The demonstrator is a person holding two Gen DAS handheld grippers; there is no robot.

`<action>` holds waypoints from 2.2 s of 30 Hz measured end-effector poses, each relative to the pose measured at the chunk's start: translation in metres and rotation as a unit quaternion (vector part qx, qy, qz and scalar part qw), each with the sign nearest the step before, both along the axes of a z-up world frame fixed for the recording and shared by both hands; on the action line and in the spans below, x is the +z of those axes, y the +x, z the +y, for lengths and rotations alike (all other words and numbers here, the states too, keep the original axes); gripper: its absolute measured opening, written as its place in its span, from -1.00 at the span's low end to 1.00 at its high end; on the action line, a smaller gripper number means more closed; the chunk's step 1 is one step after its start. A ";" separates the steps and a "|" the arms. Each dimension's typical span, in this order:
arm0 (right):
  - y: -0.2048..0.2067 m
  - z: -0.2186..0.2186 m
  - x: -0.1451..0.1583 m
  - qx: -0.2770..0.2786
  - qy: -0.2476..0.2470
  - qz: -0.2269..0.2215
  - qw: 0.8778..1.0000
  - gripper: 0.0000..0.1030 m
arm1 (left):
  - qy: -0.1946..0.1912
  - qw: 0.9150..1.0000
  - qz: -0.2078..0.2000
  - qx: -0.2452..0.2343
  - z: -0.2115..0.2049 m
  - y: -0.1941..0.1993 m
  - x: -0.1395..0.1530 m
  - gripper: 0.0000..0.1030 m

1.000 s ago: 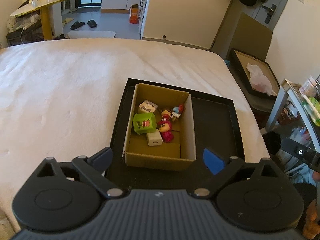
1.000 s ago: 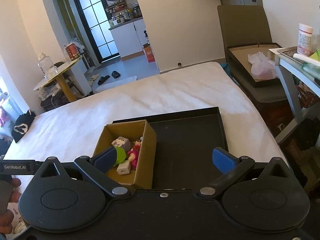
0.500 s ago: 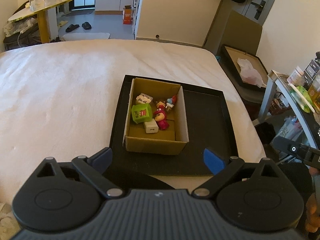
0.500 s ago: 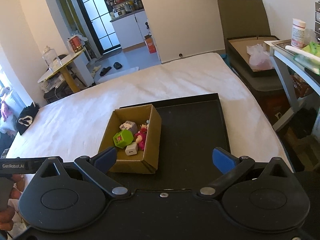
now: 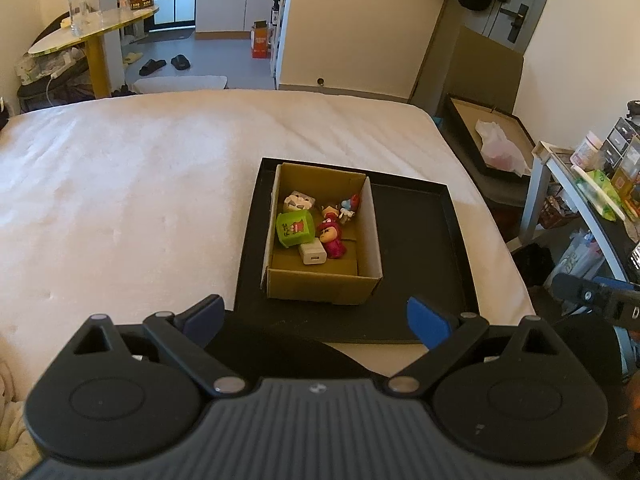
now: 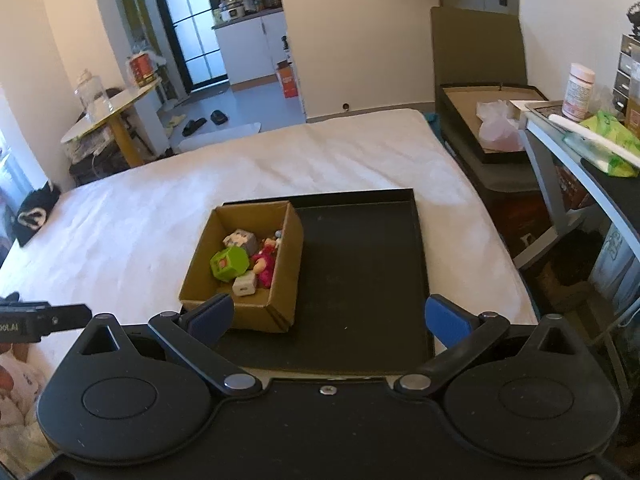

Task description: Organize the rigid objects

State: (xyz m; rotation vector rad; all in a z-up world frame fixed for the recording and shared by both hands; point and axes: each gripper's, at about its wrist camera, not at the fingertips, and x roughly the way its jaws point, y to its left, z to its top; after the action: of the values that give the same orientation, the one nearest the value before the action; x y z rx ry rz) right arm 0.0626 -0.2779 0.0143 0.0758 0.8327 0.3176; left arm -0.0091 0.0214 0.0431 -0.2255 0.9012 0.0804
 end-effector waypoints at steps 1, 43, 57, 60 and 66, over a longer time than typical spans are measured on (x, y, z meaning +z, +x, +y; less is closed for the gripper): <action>-0.002 0.000 0.001 0.005 0.000 0.001 1.000 1.00 | 0.001 1.000 -0.002 -0.001 -0.001 -0.001 0.001 0.89; -0.016 0.011 0.005 0.015 0.005 0.001 1.000 1.00 | 0.021 0.999 -0.017 -0.023 -0.014 -0.013 0.013 0.89; -0.014 0.010 0.007 0.016 0.011 0.007 1.000 1.00 | 0.023 0.999 -0.018 -0.022 -0.016 -0.014 0.014 0.89; -0.014 0.009 0.008 0.017 0.012 0.005 1.000 1.00 | 0.021 0.999 -0.018 -0.026 -0.016 -0.013 0.013 0.89; -0.016 0.011 0.009 0.017 0.010 0.004 1.000 1.00 | 0.018 0.999 -0.014 -0.027 -0.014 -0.012 0.012 0.89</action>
State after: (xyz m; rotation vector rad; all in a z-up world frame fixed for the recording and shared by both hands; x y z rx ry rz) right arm 0.0465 -0.2669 0.0232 0.0821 0.8390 0.3573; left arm -0.0210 0.0071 0.0552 -0.1672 0.8764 0.0431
